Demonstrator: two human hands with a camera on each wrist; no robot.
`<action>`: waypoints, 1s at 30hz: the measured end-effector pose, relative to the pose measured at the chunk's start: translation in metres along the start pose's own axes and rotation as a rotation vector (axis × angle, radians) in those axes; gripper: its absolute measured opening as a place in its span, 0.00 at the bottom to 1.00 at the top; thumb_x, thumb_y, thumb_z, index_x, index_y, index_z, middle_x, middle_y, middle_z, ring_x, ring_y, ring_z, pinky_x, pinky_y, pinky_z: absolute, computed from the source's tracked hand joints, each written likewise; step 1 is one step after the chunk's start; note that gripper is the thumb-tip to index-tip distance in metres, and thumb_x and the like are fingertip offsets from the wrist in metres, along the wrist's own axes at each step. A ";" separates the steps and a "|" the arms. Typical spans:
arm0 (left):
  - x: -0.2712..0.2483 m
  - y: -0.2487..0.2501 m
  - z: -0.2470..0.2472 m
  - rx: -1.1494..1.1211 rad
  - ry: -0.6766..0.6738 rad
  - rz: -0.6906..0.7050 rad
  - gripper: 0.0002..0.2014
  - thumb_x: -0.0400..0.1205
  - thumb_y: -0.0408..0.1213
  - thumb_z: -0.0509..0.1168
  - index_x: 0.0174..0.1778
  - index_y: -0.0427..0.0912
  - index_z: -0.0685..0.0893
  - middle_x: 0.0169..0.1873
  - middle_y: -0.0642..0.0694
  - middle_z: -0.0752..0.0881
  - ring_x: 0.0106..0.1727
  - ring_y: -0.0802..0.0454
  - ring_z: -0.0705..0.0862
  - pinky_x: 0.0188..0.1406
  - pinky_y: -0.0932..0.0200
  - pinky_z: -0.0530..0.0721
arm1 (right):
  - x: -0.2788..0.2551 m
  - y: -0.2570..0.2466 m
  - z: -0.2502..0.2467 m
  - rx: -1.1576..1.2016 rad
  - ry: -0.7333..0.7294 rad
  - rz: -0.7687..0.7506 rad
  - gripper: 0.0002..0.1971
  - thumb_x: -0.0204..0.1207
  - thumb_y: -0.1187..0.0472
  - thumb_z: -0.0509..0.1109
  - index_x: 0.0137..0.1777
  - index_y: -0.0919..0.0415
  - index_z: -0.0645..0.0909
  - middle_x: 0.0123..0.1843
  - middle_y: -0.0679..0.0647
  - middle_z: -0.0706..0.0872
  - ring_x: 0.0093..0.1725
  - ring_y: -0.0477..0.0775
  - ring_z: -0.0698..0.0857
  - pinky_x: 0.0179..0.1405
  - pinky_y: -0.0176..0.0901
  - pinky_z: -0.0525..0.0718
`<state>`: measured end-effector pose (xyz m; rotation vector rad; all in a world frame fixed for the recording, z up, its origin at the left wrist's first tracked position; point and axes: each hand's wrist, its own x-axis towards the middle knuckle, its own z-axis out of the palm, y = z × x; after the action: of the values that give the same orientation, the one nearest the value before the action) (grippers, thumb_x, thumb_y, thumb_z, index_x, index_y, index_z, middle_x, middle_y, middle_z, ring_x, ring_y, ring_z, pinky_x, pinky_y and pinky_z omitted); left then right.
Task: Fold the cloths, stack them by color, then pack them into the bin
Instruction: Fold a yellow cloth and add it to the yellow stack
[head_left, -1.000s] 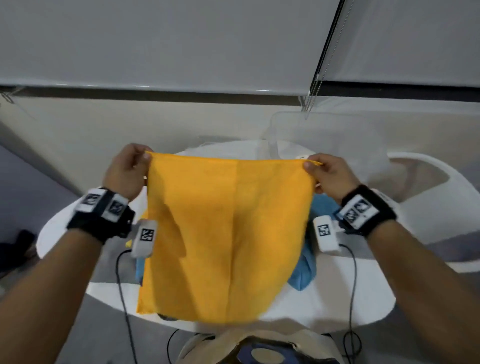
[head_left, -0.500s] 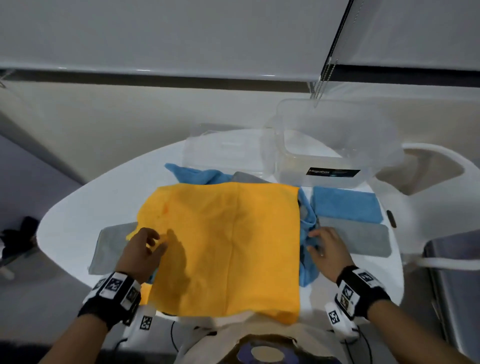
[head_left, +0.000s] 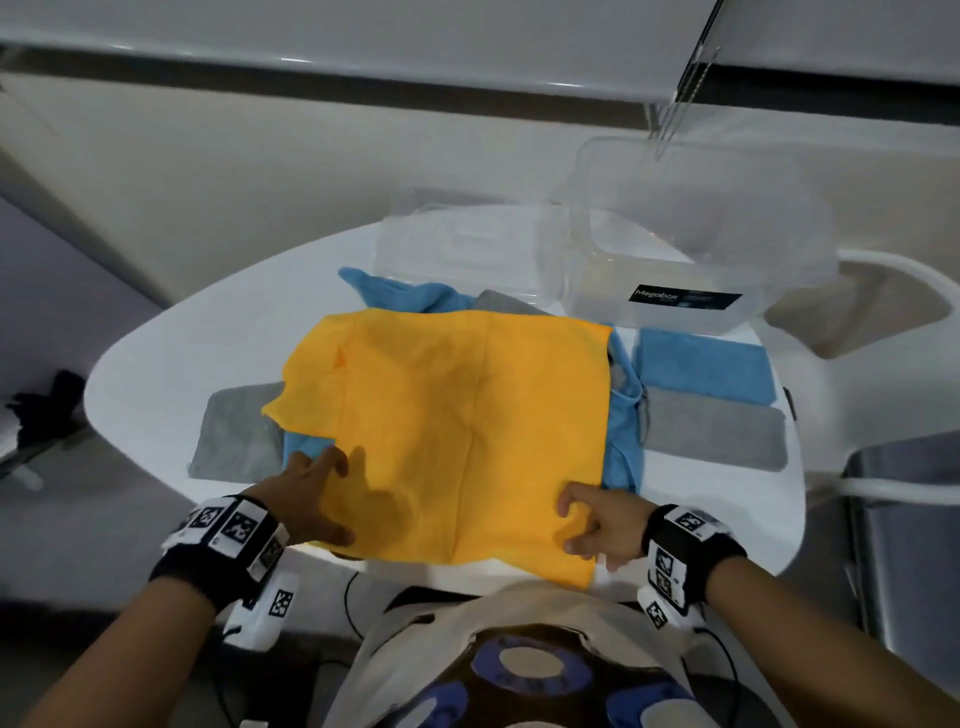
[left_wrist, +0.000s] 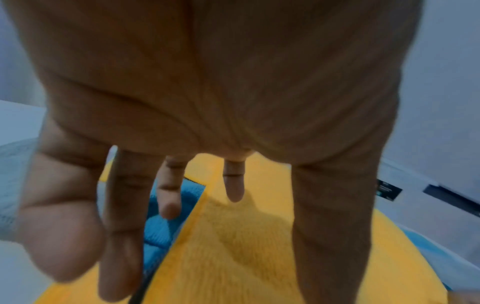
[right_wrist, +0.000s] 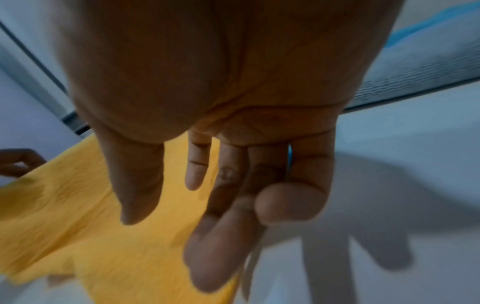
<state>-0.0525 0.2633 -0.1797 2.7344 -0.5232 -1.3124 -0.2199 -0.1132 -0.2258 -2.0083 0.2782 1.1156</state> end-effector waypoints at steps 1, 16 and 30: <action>-0.002 0.002 0.004 0.010 0.003 0.010 0.42 0.62 0.55 0.81 0.64 0.55 0.62 0.59 0.46 0.65 0.52 0.41 0.81 0.54 0.48 0.84 | -0.001 -0.003 0.002 -0.050 -0.016 -0.014 0.18 0.72 0.45 0.76 0.54 0.43 0.71 0.35 0.51 0.86 0.28 0.49 0.83 0.33 0.46 0.82; -0.010 0.001 0.016 -0.117 0.418 0.362 0.17 0.70 0.25 0.75 0.47 0.51 0.84 0.67 0.44 0.69 0.40 0.51 0.79 0.43 0.56 0.81 | 0.016 0.007 0.036 -0.740 0.165 -0.195 0.17 0.72 0.52 0.71 0.58 0.53 0.74 0.60 0.51 0.73 0.59 0.56 0.75 0.43 0.44 0.74; -0.021 -0.012 0.004 -1.077 0.406 0.424 0.14 0.76 0.15 0.67 0.40 0.39 0.89 0.44 0.44 0.89 0.43 0.60 0.86 0.40 0.67 0.84 | -0.018 0.021 -0.002 0.015 0.418 -0.249 0.25 0.79 0.70 0.62 0.48 0.30 0.68 0.51 0.43 0.79 0.46 0.45 0.79 0.46 0.36 0.75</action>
<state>-0.0642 0.2817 -0.1691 1.7616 -0.2192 -0.6021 -0.2402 -0.1316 -0.2223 -2.1807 0.2378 0.5336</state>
